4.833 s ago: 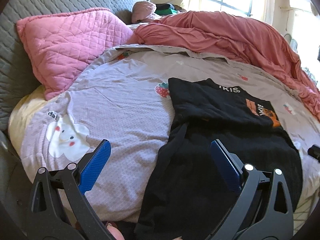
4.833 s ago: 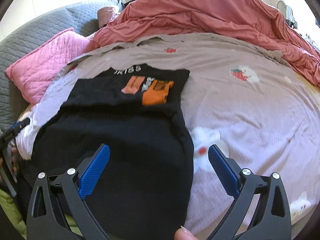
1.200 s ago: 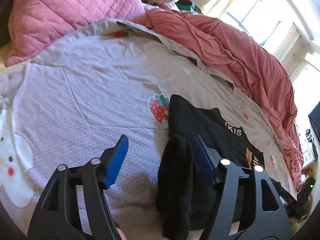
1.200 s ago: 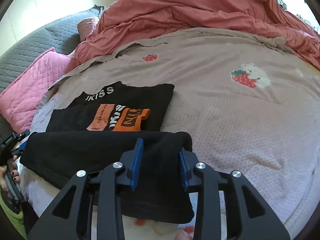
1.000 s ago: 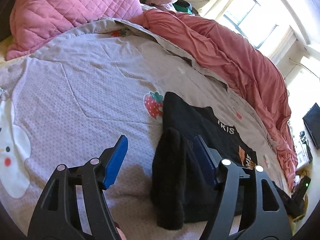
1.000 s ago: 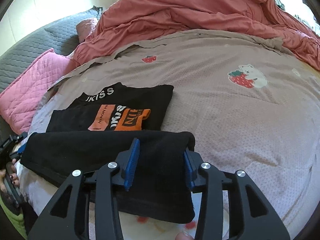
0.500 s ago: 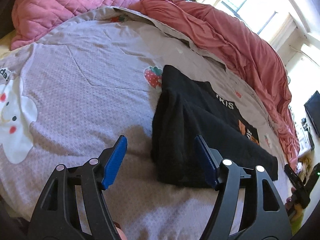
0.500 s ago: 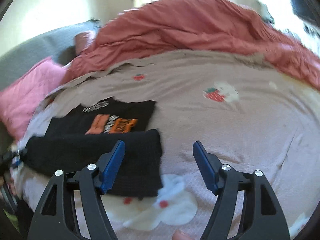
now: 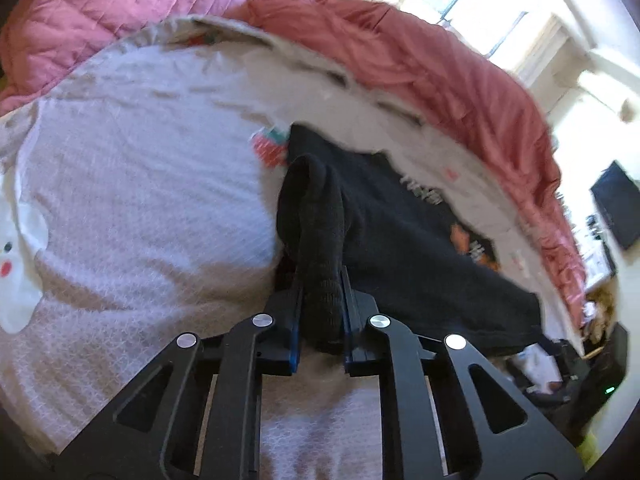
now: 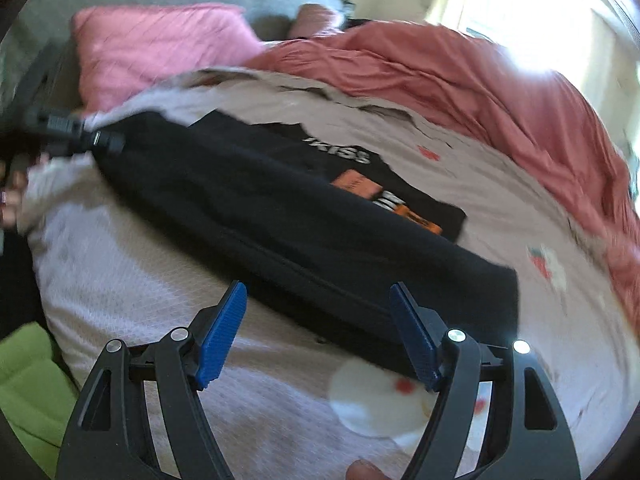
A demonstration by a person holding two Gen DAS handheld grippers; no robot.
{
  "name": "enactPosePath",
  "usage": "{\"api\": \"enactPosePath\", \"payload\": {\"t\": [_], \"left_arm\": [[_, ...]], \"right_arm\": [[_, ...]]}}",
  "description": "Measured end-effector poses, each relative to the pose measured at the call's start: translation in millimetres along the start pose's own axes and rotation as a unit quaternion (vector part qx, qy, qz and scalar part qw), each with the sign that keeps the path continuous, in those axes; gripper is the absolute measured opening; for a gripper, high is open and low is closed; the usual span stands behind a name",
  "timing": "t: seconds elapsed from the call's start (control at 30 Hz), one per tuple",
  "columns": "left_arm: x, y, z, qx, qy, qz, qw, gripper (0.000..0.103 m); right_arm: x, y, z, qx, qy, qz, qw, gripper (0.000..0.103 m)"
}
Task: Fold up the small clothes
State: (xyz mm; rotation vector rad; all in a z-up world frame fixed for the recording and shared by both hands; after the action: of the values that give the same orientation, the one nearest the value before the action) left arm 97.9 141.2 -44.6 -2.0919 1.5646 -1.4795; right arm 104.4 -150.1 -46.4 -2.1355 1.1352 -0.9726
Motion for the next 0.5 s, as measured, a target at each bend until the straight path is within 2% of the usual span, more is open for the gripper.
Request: {"api": "enactPosePath", "payload": {"t": [0.2,0.37,0.5], "left_arm": [[7.5,-7.6,-11.8,0.04,0.053,-0.002,0.9978,0.006],[10.5,-14.2,-27.1,0.082,0.113,-0.014,0.9901,0.005],[21.0,-16.0,-31.1,0.094,0.117,0.01,0.9886,0.005]], "right_arm": [[-39.8,-11.4,7.7,0.028,0.024,-0.096,0.995,0.073],[-57.1,-14.9,17.8,0.029,0.02,-0.12,0.992,0.073],[-60.9,-15.4,25.2,0.023,0.027,-0.118,0.992,0.073]]}}
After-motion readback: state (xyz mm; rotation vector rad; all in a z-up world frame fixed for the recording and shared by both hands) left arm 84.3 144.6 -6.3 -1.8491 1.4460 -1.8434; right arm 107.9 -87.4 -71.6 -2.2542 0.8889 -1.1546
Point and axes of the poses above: each gripper's, at about its wrist camera, not at the fingertips, and z roughly the way its jaws point, x to its right, y to its underside, the point moved 3 cm from there along z, roughly the way its jaws point, and after that the axes turned 14 degrees about y, right-handed, at the moved point
